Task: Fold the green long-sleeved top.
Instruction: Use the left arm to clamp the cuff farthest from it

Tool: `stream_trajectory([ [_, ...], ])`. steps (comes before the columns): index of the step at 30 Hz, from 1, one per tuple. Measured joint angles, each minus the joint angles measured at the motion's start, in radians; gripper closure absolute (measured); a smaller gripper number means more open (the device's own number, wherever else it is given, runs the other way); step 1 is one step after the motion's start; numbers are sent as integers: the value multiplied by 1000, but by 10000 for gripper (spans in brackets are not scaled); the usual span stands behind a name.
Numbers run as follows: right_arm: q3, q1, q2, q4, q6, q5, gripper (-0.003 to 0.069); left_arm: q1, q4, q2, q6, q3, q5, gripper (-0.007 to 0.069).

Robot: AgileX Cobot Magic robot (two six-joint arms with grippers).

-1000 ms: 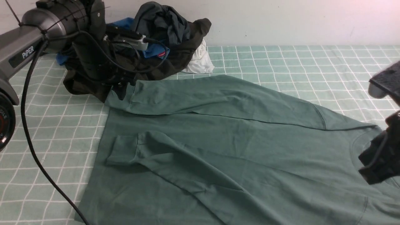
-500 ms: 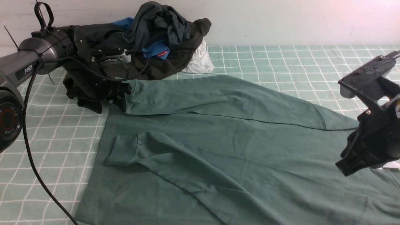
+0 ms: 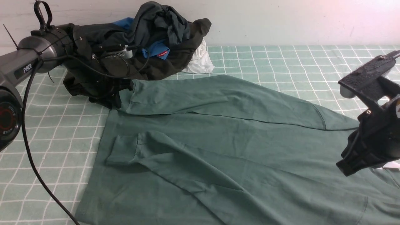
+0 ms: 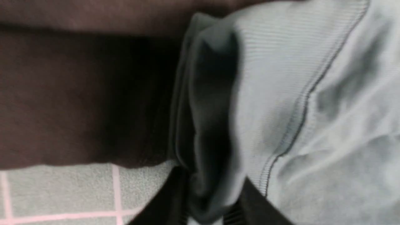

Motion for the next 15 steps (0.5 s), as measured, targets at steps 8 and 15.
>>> stream_trajectory([
  [8, 0, 0, 0, 0, 0, -4, 676, -2, -2, -21, 23, -6, 3, 601],
  [15, 0, 0, 0, 0, 0, -6, 676, -2, -1, -22, 23, -12, 3, 591],
])
